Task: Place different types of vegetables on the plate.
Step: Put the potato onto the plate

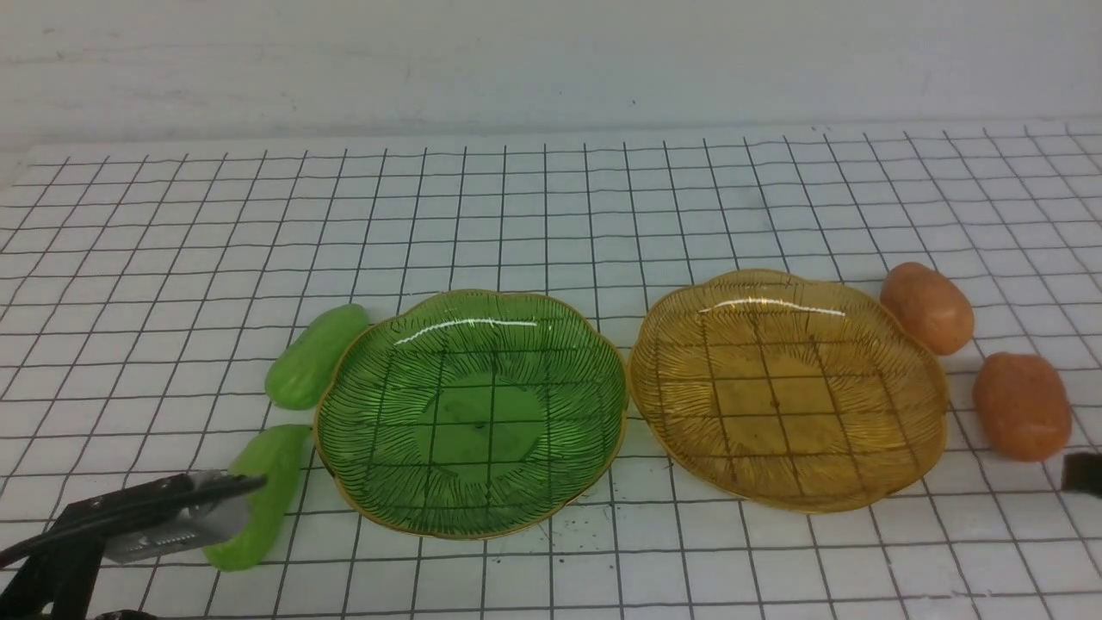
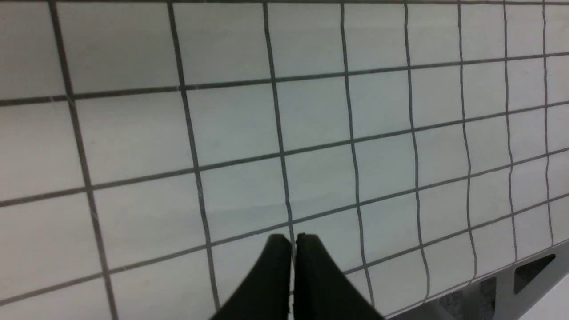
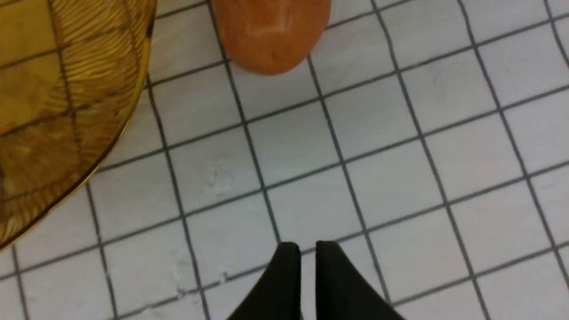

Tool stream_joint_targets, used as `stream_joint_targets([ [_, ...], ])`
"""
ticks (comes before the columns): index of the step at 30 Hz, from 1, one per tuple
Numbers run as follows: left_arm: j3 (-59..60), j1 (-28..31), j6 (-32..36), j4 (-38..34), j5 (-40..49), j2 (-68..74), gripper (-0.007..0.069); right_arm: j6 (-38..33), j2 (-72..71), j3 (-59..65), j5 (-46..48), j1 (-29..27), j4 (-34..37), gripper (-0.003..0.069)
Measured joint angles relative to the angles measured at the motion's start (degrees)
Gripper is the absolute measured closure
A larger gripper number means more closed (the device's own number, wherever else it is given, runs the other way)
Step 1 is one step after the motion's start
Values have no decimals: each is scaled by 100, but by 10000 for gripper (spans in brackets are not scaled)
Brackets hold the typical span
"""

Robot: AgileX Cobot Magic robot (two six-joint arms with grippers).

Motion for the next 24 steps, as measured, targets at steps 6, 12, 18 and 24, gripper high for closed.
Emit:
stream_joint_targets([
  [6, 0, 0, 27, 0, -27, 0, 622, 123, 1176, -934, -192, 0, -419, 392],
  [12, 0, 0, 9, 0, -81, 0, 610, 442, 2215, -1867, -221, 0, -1039, 134],
  [18, 0, 0, 9, -5, -188, 0, 608, 550, 3172, -2349, -85, 0, -1396, 39],
  [24, 0, 0, 9, -15, -235, 0, 608, 554, 3825, -2401, -36, 0, -1397, 55],
])
